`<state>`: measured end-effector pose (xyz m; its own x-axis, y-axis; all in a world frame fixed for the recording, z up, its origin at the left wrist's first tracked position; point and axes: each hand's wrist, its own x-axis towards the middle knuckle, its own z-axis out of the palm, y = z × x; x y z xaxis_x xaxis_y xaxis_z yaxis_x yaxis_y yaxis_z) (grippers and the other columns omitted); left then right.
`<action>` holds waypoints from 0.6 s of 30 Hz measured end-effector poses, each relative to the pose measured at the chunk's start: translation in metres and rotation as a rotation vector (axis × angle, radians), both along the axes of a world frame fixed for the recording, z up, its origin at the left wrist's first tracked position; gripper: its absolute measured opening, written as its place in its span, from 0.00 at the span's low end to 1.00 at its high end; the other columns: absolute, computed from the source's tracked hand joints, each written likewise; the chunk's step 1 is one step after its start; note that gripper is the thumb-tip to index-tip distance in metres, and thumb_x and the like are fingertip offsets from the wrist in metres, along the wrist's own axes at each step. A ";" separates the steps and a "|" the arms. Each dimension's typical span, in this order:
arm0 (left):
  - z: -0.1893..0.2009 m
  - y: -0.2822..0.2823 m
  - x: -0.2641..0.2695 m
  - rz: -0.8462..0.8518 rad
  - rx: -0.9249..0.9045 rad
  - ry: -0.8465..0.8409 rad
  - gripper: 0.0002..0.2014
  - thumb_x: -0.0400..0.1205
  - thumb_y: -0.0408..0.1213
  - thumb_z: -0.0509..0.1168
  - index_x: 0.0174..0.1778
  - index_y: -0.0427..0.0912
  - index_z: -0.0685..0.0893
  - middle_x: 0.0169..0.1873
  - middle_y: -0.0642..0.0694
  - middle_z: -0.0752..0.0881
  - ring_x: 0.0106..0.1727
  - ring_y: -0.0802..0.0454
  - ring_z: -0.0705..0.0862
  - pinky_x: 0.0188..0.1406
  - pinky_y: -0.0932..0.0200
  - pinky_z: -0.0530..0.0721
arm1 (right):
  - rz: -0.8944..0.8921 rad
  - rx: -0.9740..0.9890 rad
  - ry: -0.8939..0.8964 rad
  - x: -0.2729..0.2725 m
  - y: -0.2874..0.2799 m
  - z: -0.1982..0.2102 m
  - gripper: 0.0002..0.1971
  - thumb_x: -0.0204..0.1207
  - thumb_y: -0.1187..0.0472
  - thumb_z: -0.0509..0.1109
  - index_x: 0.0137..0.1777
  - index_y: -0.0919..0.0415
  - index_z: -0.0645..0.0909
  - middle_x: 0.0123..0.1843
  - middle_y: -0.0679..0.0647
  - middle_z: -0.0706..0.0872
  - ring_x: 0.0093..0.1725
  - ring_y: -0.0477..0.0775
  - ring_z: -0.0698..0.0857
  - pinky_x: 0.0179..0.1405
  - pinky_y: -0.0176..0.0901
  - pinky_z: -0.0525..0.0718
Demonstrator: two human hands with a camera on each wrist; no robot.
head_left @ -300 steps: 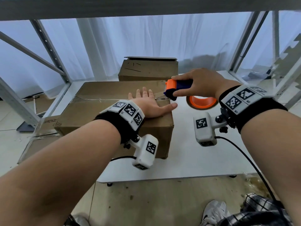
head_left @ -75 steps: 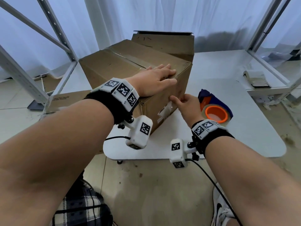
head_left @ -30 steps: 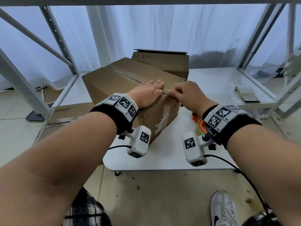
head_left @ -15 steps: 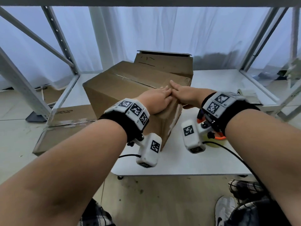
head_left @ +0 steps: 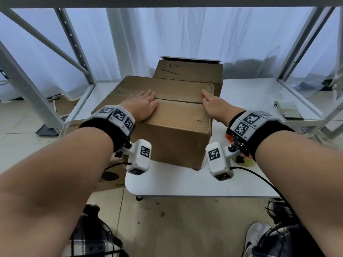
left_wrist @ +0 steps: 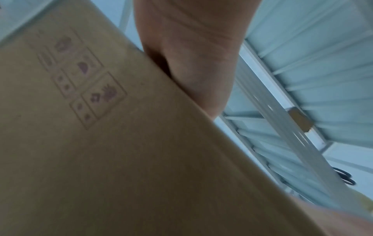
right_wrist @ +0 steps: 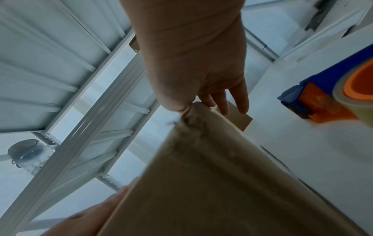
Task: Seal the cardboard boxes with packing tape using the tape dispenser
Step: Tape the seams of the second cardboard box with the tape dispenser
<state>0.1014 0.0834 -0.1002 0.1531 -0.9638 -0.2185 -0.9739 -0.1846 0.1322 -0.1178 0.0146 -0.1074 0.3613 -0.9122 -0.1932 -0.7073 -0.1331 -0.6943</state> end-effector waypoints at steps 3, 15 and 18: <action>0.000 -0.005 -0.033 -0.059 -0.029 0.012 0.28 0.89 0.51 0.39 0.84 0.43 0.47 0.84 0.45 0.46 0.84 0.49 0.46 0.82 0.50 0.44 | -0.041 0.024 -0.083 0.002 0.001 -0.002 0.24 0.89 0.60 0.44 0.85 0.56 0.51 0.84 0.59 0.56 0.79 0.58 0.64 0.78 0.46 0.63; -0.004 -0.028 -0.101 -0.345 -0.043 0.086 0.25 0.89 0.49 0.40 0.84 0.51 0.50 0.84 0.51 0.48 0.84 0.51 0.45 0.82 0.48 0.42 | -0.153 0.171 -0.418 -0.019 -0.016 -0.005 0.25 0.85 0.68 0.50 0.80 0.49 0.67 0.65 0.51 0.75 0.48 0.49 0.79 0.48 0.41 0.82; -0.006 -0.032 -0.099 -0.366 -0.043 0.081 0.25 0.89 0.49 0.39 0.84 0.53 0.50 0.84 0.53 0.49 0.84 0.52 0.46 0.82 0.47 0.42 | -0.112 0.119 -0.255 -0.018 -0.020 0.000 0.26 0.85 0.65 0.50 0.80 0.45 0.64 0.72 0.52 0.73 0.60 0.57 0.80 0.57 0.52 0.81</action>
<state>0.0020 0.0513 -0.1057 -0.2196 -0.9599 -0.1742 -0.9603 0.1813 0.2119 -0.1361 -0.0054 -0.1071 0.3102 -0.9255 -0.2173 -0.5135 0.0293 -0.8576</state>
